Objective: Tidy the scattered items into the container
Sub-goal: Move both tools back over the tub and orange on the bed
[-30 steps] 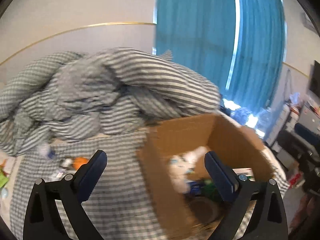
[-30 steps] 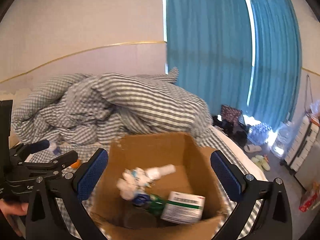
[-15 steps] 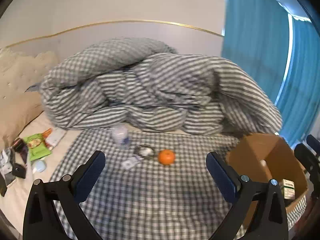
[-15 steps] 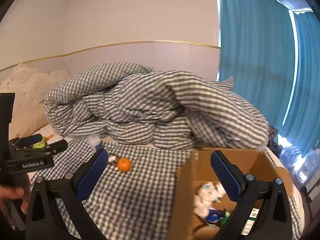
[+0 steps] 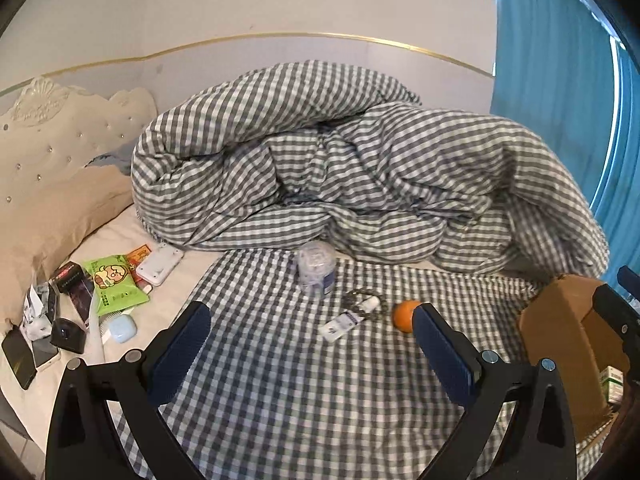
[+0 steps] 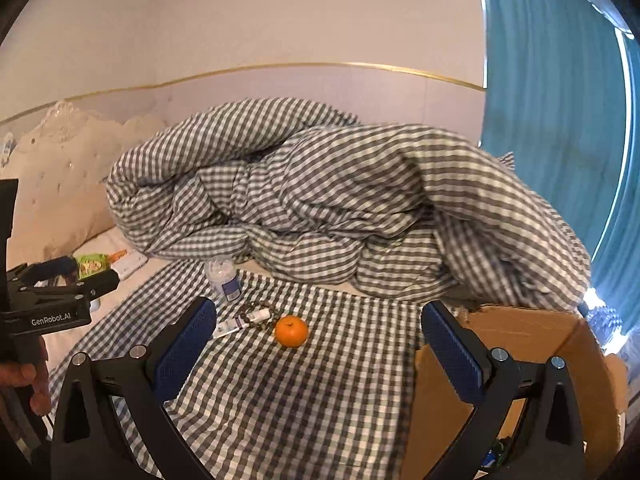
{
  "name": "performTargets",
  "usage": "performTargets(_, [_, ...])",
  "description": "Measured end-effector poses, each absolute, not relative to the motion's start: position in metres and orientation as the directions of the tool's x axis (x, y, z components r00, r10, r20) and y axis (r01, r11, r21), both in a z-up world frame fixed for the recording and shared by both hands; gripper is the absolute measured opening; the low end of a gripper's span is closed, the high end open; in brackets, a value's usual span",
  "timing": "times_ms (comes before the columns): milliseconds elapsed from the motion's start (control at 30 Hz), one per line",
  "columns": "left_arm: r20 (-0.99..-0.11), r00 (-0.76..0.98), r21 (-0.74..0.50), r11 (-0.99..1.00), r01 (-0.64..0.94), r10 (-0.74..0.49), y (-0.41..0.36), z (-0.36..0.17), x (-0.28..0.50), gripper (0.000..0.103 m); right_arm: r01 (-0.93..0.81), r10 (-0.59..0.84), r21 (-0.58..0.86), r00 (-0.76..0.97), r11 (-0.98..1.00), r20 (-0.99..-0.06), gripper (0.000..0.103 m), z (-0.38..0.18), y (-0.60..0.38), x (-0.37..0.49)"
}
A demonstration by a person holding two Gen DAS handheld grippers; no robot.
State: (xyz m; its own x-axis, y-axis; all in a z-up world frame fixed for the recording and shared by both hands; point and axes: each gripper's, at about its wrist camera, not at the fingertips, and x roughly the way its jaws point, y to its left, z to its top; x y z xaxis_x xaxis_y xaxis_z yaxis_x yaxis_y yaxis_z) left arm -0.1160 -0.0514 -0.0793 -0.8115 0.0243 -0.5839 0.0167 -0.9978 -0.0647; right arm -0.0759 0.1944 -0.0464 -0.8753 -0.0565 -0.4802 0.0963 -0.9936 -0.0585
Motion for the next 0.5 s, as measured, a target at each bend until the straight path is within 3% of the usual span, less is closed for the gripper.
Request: performTargets(500, [-0.604, -0.792, -0.043, -0.995, -0.085, 0.094, -0.037, -0.133, -0.214, 0.103, 0.136, -0.084, -0.055, -0.833, -0.989, -0.547, 0.103, -0.090, 0.179, -0.128])
